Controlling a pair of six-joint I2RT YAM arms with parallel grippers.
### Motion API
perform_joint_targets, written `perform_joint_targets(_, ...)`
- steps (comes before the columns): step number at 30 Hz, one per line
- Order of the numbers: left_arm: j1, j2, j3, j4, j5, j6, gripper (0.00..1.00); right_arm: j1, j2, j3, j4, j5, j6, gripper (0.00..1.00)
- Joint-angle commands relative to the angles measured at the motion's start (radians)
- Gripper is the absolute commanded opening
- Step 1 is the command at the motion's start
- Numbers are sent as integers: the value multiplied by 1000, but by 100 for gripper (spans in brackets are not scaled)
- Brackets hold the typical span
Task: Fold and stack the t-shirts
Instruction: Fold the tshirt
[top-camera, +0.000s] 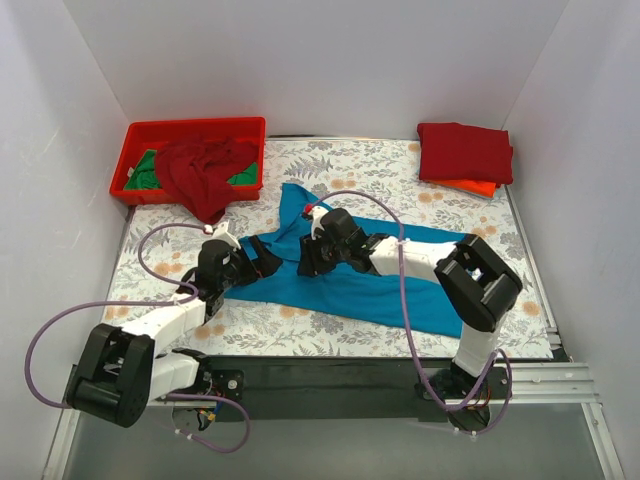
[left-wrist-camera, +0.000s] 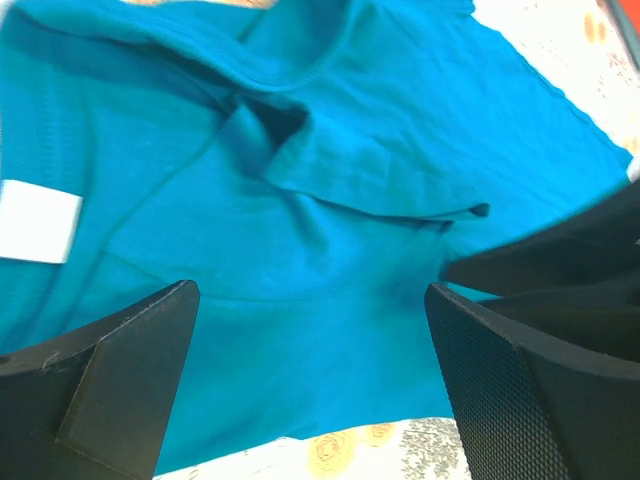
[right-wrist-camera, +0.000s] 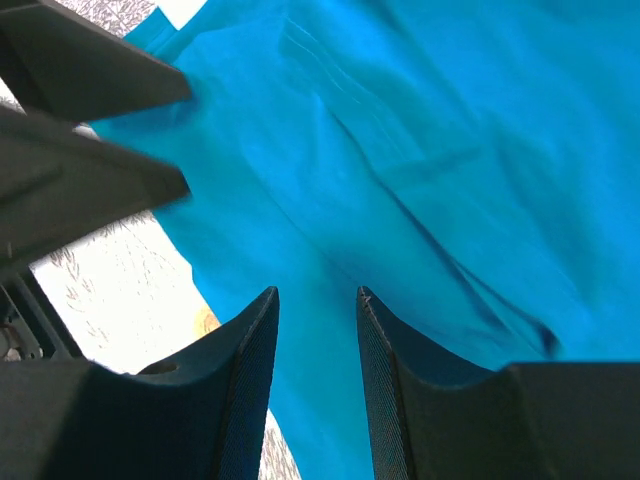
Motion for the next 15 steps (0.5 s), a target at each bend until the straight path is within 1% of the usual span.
perform_joint_targets(1,-27,36,20,90,8,-29,95,8,67,88,65,-58,-17,44)
perform_joint_targets(7,-59,83,-57,274,41,-81,95,8,177,175,80,-69,-13,44)
perform_joint_targets(15,-64,71,-131,231,4,-120,95,8,263,246,97,-46,-7,43)
